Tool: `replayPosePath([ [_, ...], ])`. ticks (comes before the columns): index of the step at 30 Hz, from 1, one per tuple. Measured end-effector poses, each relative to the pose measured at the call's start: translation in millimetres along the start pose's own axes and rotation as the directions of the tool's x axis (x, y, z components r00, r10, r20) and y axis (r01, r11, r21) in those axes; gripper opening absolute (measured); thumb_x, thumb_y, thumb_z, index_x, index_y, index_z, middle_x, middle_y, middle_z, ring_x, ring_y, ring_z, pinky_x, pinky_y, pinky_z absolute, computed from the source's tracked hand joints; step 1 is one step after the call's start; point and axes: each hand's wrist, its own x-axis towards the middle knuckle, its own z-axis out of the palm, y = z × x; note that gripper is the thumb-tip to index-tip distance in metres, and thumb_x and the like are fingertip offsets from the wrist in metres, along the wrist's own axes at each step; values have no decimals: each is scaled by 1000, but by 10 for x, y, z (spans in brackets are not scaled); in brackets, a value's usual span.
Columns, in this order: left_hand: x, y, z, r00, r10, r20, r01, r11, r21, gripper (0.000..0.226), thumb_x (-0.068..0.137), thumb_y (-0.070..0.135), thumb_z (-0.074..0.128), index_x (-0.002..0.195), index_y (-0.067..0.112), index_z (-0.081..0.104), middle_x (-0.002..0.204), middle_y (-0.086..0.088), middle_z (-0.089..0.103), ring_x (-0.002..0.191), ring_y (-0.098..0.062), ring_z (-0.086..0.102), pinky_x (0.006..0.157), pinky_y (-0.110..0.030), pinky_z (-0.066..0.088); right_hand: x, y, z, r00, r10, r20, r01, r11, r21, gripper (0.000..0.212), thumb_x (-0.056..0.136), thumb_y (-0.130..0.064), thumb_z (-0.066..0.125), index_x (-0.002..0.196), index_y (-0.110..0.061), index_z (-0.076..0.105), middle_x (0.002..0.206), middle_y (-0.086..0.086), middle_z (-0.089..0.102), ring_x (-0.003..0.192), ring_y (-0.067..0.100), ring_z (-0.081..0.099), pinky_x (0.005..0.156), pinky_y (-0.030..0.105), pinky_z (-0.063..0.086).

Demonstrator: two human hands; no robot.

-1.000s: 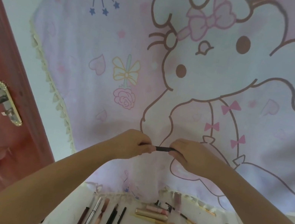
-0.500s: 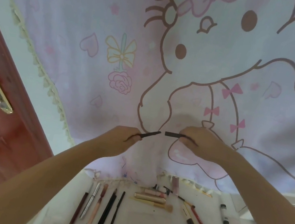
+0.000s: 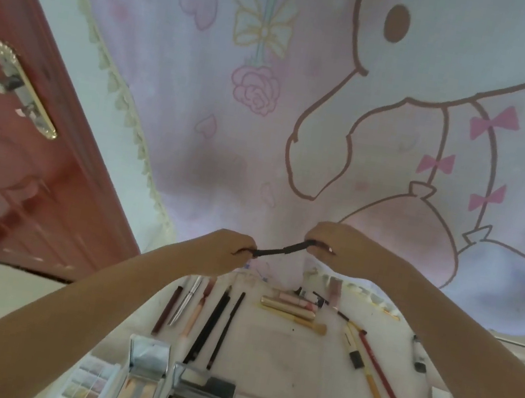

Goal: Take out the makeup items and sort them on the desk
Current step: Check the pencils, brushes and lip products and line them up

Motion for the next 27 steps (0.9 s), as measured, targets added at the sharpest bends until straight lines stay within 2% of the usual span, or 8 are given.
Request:
replayPosePath([
  [3, 16, -205, 351, 985, -137, 107, 138, 990, -5, 27, 96, 11, 36, 113, 3, 55, 92, -6, 54, 61, -8, 45, 54, -15, 37, 153, -8, 433, 988, 0, 153, -2, 1000, 10, 25, 94, -19, 44, 110, -8, 59, 98, 5, 54, 87, 19, 50, 82, 25, 41],
  [6, 71, -331, 696, 954, -250, 168, 241, 968, 72, 29, 96, 15, 40, 117, 7, 57, 115, -9, 59, 98, -20, 56, 82, -25, 43, 311, -6, 886, 950, 4, 312, 9, 999, -40, 25, 93, -18, 45, 111, -10, 60, 102, 9, 55, 87, 19, 49, 83, 31, 43],
  [8, 110, -416, 910, 928, -315, 200, 303, 949, 87, 31, 95, 17, 43, 119, 7, 58, 119, -11, 60, 112, -23, 54, 89, -27, 43, 414, 12, 1136, 924, 2, 382, 26, 997, -67, 25, 93, -18, 45, 109, -8, 61, 101, 11, 57, 92, 24, 53, 82, 34, 44],
  [13, 162, -597, 1384, 848, -460, 265, 461, 885, 61, 27, 89, 16, 51, 107, 1, 63, 111, -15, 64, 104, -26, 60, 77, -26, 45, 609, 69, 1642, 855, 4, 518, 45, 996, -81, 25, 92, -12, 42, 109, -5, 60, 105, 18, 63, 95, 31, 58, 68, 28, 37],
  [15, 183, -623, 1496, 830, -483, 278, 497, 868, 24, 27, 89, 17, 52, 106, 0, 63, 111, -15, 64, 104, -25, 60, 77, -25, 45, 681, 83, 1777, 837, -11, 547, 64, 995, -77, 26, 93, -12, 41, 110, -5, 60, 107, 18, 63, 97, 31, 58, 68, 29, 37],
  [20, 232, -707, 1642, 786, -554, 275, 578, 816, -9, 24, 89, 14, 52, 106, 0, 60, 112, -14, 62, 105, -24, 59, 77, -23, 43, 887, 98, 1929, 826, -77, 559, 152, 984, -89, 28, 94, -7, 39, 114, -6, 58, 109, 17, 61, 90, 27, 56, 58, 25, 30],
  [23, 238, -716, 1704, 777, -579, 248, 597, 802, -1, 24, 89, 16, 52, 108, 2, 57, 112, -11, 60, 104, -22, 58, 79, -23, 43, 960, 121, 1985, 830, -109, 547, 195, 976, -101, 31, 91, -2, 38, 116, -9, 56, 108, 17, 60, 93, 30, 58, 64, 31, 38],
  [27, 252, -721, 1760, 761, -612, 218, 619, 785, 43, 24, 91, 18, 51, 110, 4, 56, 113, -10, 60, 105, -22, 57, 84, -25, 44, 975, 127, 2054, 844, -121, 523, 207, 972, -109, 32, 89, 1, 37, 115, -7, 53, 108, 17, 59, 93, 30, 58, 62, 30, 35],
])
